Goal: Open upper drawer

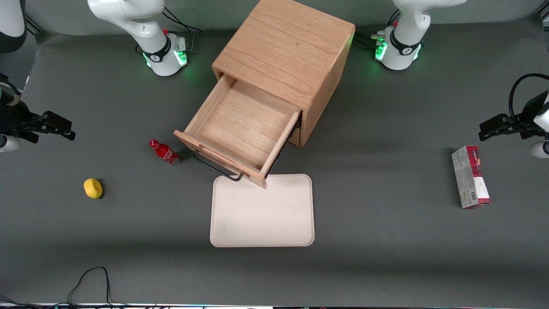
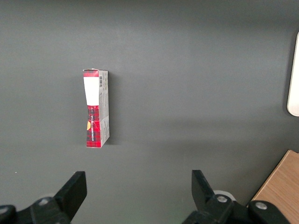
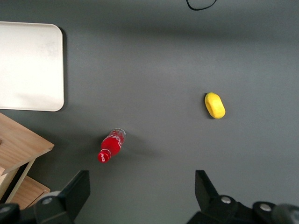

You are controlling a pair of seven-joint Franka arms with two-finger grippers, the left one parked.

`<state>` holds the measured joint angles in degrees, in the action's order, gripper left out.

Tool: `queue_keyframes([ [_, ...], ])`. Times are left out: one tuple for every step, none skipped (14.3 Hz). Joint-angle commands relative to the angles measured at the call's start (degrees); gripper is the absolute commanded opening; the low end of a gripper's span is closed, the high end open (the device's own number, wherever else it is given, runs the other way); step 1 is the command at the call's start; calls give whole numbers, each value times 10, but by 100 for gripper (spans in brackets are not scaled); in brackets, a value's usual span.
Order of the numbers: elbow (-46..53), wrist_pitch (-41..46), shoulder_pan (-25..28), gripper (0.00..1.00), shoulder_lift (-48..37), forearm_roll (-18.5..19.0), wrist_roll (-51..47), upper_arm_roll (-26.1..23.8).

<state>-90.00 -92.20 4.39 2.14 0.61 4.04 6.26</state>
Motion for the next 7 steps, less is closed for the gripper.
queue_keyframes([
  [4, 8, -6, 100, -3, -1, -15, -5],
  [4, 8, -6, 100, -2, -9, -15, -5],
  [4, 8, -6, 100, -2, -20, -14, -4],
  [5, 8, -6, 100, -2, -23, -14, -2],
  [5, 8, -6, 100, -2, -23, -12, -2],
  [5, 8, -6, 100, -2, -23, -12, -2],
  [6, 8, -6, 100, -2, -23, -11, -1],
])
